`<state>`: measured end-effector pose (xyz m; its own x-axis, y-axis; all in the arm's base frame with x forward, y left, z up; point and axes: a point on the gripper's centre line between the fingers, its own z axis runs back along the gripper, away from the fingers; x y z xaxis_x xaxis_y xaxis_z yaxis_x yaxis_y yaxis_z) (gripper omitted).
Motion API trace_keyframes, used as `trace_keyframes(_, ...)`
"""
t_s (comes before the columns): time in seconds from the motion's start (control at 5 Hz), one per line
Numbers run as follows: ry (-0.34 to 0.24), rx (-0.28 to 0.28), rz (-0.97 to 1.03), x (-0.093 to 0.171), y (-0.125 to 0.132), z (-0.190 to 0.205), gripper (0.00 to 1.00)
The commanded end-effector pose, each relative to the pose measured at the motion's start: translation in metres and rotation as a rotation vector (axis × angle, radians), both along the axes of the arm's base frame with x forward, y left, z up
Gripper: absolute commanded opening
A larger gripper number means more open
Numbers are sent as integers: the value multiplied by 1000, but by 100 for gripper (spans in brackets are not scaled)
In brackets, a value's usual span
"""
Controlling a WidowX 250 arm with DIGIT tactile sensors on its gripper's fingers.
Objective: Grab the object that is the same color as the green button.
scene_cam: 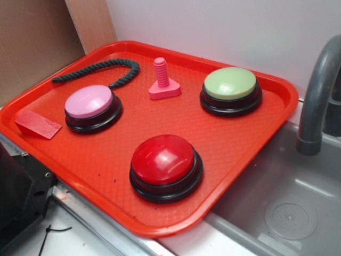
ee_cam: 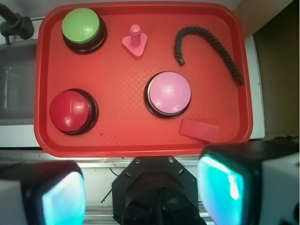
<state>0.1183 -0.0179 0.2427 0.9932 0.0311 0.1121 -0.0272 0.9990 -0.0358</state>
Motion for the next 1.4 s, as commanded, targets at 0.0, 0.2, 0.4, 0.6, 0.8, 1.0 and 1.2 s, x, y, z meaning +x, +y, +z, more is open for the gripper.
trace_keyframes(0.0,0,0,0,0,0,0,100)
trace_keyframes(0.2,7,6,35,8,-3,-8,100)
trace_keyframes(0.4,15,-13,117,26,1,-22,100)
trace_keyframes(0.6,13,-14,242,49,8,-38,100)
trace_keyframes(0.8,-47,10,360,70,24,-50,100)
trace_keyframes(1.0,-57,-23,477,93,43,-68,100)
trace_keyframes(1.2,-90,-19,575,111,56,-82,100)
